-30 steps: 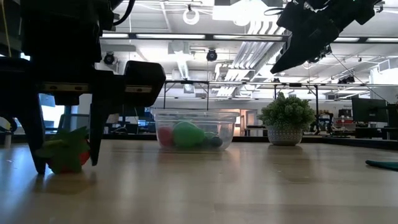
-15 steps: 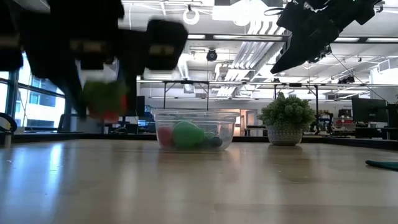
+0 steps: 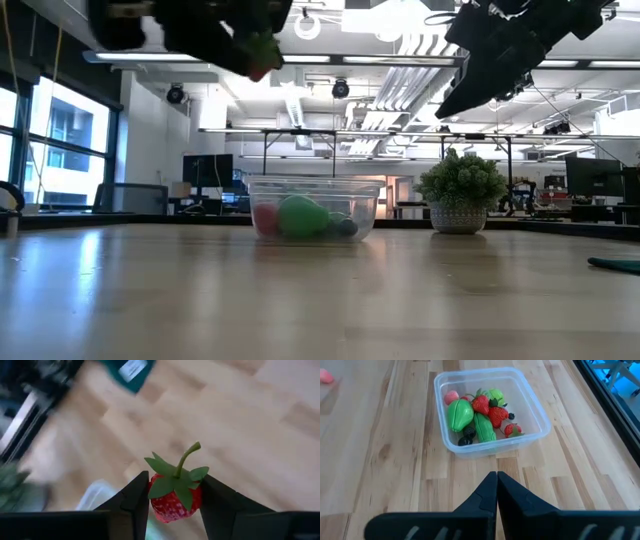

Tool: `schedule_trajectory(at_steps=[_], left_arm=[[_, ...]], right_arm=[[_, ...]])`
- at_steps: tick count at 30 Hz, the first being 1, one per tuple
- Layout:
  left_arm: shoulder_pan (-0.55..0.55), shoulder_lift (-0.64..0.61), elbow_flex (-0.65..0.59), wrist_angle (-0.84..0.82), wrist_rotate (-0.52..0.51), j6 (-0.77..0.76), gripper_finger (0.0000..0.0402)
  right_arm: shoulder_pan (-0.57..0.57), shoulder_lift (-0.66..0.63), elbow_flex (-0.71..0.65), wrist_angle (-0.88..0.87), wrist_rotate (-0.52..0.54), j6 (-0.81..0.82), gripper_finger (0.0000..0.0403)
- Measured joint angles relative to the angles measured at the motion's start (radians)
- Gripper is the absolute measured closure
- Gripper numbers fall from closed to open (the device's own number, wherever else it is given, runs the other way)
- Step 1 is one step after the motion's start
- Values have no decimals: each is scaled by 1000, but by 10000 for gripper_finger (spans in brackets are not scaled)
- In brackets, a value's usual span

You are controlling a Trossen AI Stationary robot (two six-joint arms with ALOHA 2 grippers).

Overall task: Pick and placing Produce into tupperware
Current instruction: Put the strawberry into the transparent bin

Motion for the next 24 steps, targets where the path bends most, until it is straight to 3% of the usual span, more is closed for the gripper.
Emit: schedule_trajectory(at_steps=[10, 16, 24], left_arm=[[311, -59, -2, 130, 141, 65, 250], [449, -19, -1, 239, 264, 68, 270], [560, 44, -1, 250, 271, 12, 253]], right_arm=[[0, 0, 0, 7, 0, 0, 401], [0, 0, 0, 7, 0, 0, 401], [0, 0, 0, 7, 0, 0, 401]])
